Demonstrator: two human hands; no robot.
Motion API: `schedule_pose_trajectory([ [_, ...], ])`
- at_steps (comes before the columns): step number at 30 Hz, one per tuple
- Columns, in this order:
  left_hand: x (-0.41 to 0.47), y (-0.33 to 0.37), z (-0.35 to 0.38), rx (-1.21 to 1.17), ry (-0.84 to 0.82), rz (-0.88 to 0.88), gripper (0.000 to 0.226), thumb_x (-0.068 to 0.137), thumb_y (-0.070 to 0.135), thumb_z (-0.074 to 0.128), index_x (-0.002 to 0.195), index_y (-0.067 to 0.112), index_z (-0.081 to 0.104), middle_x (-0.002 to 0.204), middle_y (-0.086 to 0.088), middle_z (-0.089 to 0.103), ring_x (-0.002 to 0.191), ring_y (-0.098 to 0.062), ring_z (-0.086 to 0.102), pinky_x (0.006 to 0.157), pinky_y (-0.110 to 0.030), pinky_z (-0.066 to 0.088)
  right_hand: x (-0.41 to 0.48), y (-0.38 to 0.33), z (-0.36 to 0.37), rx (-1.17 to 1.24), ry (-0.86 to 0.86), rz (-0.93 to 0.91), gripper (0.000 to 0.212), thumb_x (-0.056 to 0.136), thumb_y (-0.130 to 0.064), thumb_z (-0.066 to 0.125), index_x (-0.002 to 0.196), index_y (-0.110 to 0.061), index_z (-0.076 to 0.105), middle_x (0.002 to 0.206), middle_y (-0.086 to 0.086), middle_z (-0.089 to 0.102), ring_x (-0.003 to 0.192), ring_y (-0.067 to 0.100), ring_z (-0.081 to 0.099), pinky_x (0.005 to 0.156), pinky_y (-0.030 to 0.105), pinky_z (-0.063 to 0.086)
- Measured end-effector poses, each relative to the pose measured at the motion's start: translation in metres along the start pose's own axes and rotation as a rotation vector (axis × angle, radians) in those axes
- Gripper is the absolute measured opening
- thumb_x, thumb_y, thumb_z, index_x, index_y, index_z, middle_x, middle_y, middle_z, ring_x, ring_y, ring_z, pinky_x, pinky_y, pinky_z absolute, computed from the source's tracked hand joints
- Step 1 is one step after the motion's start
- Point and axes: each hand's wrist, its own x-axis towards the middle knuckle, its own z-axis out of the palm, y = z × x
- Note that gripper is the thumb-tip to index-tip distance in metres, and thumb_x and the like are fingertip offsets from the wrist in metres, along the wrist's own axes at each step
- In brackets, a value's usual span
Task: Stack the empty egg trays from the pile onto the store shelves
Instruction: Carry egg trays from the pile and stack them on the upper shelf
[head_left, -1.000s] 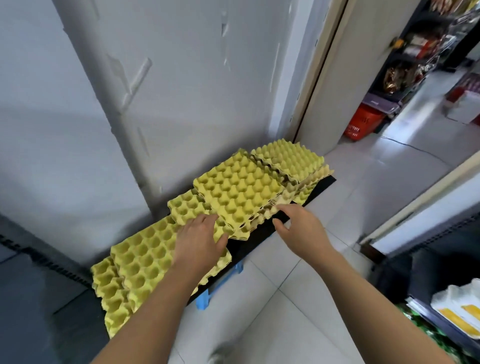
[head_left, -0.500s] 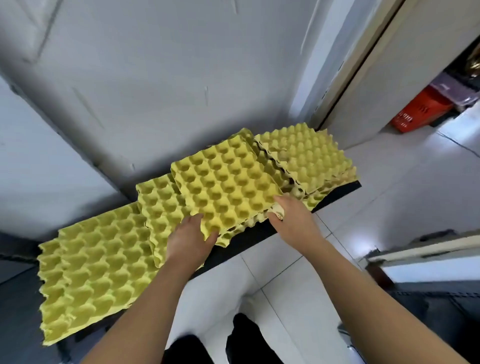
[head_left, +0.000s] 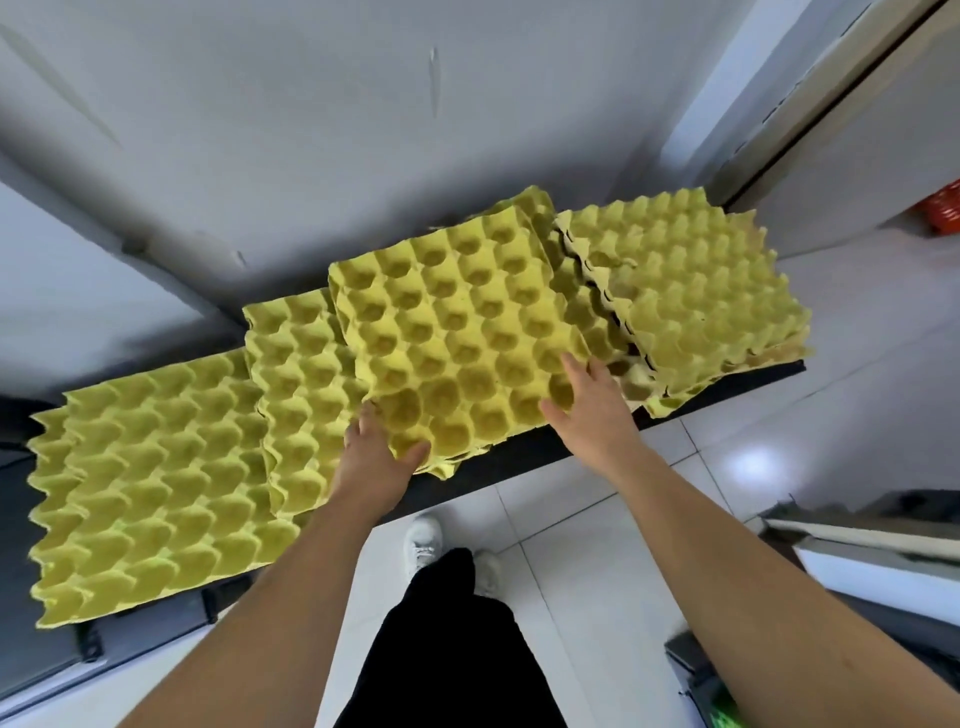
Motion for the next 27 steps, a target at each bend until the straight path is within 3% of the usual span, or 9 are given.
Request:
schedule_pose_trajectory([
  [6, 0.012, 0.0, 0.006, -0.153, 0.002, -0.028, 0.101, 0.086, 0.047, 0.067, 0.156, 0.017, -0.001, 0.156, -0.015, 0.026, 0.137, -0.035, 0.036, 0.105, -0.046, 0.037, 0.021, 0.0, 0.01, -0.073, 0.056, 0.039, 0.07, 0.089, -0.054, 0.054, 0.148, -0.032, 0.025, 0.156, 0.015, 0.019, 0.143, 0.036, 0.012, 0.114, 0.052, 0.014],
  [9, 0.009, 0.004, 0.005, -0.21, 0.031, -0.027, 0.101, 0.086, 0.048, 0.067, 0.155, 0.019, -0.001, 0.155, -0.016, 0.019, 0.134, -0.037, 0.039, 0.101, -0.044, 0.038, 0.021, -0.003, 0.01, 0.091, 0.041, 0.061, 0.07, 0.086, -0.05, 0.062, 0.146, -0.033, 0.032, 0.156, 0.009, 0.016, 0.142, 0.035, 0.019, 0.113, 0.057, 0.023],
  [12, 0.003, 0.006, -0.002, -0.278, 0.078, -0.001, 0.099, 0.085, 0.048, 0.067, 0.154, 0.024, 0.0, 0.153, -0.015, 0.016, 0.127, -0.037, 0.046, 0.096, -0.039, 0.04, 0.019, -0.008, 0.006, 0.195, 0.055, 0.058, 0.067, 0.085, -0.045, 0.066, 0.144, -0.03, 0.038, 0.154, 0.008, 0.019, 0.138, 0.034, 0.027, 0.109, 0.053, 0.034],
  [16, -0.003, 0.01, -0.019, -0.371, 0.149, 0.06, 0.097, 0.085, 0.051, 0.066, 0.154, 0.032, 0.001, 0.149, -0.009, 0.017, 0.102, -0.02, 0.047, 0.086, -0.031, 0.037, 0.016, -0.017, -0.004, 0.272, 0.129, 0.057, 0.057, 0.085, -0.041, 0.068, 0.136, -0.024, 0.05, 0.148, 0.006, 0.027, 0.133, 0.032, 0.027, 0.105, 0.043, 0.033],
  [21, -0.008, 0.016, -0.045, -0.395, 0.208, 0.098, 0.096, 0.082, 0.053, 0.067, 0.154, 0.03, 0.008, 0.148, -0.009, 0.02, 0.121, -0.029, 0.049, 0.089, -0.031, 0.037, 0.006, -0.032, -0.016, 0.358, 0.195, 0.04, 0.057, 0.083, -0.044, 0.069, 0.133, -0.021, 0.054, 0.141, 0.005, 0.035, 0.128, 0.024, 0.038, 0.102, 0.033, 0.037],
  [27, -0.03, 0.017, -0.074, -0.425, 0.318, 0.137, 0.094, 0.082, 0.053, 0.066, 0.153, 0.031, 0.01, 0.148, -0.009, 0.022, 0.118, -0.025, 0.047, 0.089, -0.03, 0.036, -0.009, -0.055, -0.04, 0.371, 0.253, -0.084, 0.058, 0.082, -0.055, 0.063, 0.131, -0.027, 0.053, 0.144, 0.006, 0.034, 0.133, 0.028, 0.035, 0.108, 0.048, 0.035],
])
